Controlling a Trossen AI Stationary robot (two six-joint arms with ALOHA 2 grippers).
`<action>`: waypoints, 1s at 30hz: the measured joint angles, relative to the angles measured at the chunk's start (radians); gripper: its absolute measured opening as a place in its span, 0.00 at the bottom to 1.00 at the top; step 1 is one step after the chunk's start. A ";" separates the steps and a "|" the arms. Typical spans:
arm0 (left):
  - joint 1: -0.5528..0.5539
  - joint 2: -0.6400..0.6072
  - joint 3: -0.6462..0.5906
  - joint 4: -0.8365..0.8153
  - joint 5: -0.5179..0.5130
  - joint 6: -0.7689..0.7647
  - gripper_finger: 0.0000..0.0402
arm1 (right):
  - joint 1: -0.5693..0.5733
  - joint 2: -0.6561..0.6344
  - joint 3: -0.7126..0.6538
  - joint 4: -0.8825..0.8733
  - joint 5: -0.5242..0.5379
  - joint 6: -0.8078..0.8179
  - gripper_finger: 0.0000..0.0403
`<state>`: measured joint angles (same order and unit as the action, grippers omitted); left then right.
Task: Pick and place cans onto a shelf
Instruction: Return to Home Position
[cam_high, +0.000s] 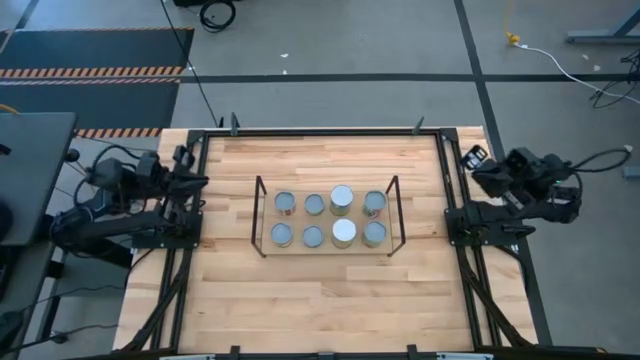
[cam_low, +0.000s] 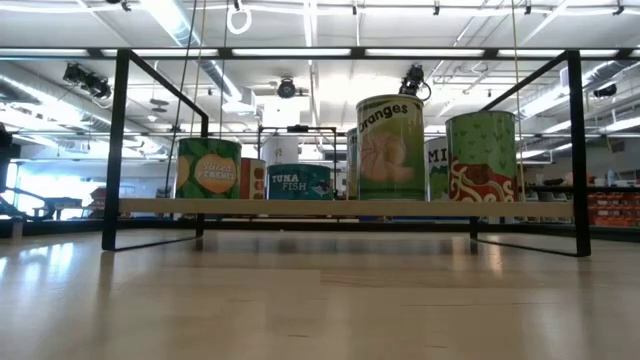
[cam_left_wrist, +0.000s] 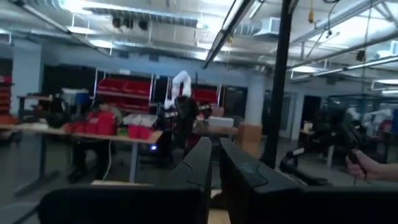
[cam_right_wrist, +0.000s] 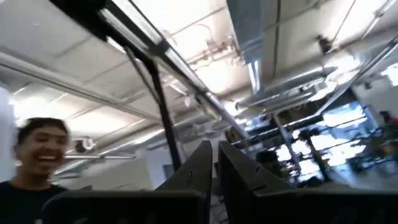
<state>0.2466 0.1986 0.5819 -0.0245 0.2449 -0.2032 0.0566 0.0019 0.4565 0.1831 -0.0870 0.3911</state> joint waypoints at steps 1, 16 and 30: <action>0.000 -0.013 0.000 -0.025 -0.003 0.006 0.09 | 0.000 0.001 -0.004 0.004 0.013 -0.018 0.08; 0.000 -0.043 -0.001 -0.192 0.067 0.096 0.09 | -0.001 0.003 -0.263 0.176 0.100 -0.228 0.08; 0.001 -0.042 -0.001 -0.275 0.021 0.139 0.09 | -0.001 0.012 -0.451 0.314 0.179 -0.252 0.08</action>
<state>0.2478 0.1562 0.5812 -0.2995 0.2664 -0.0644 0.0551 0.0143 0.0059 0.4974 0.0921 0.1391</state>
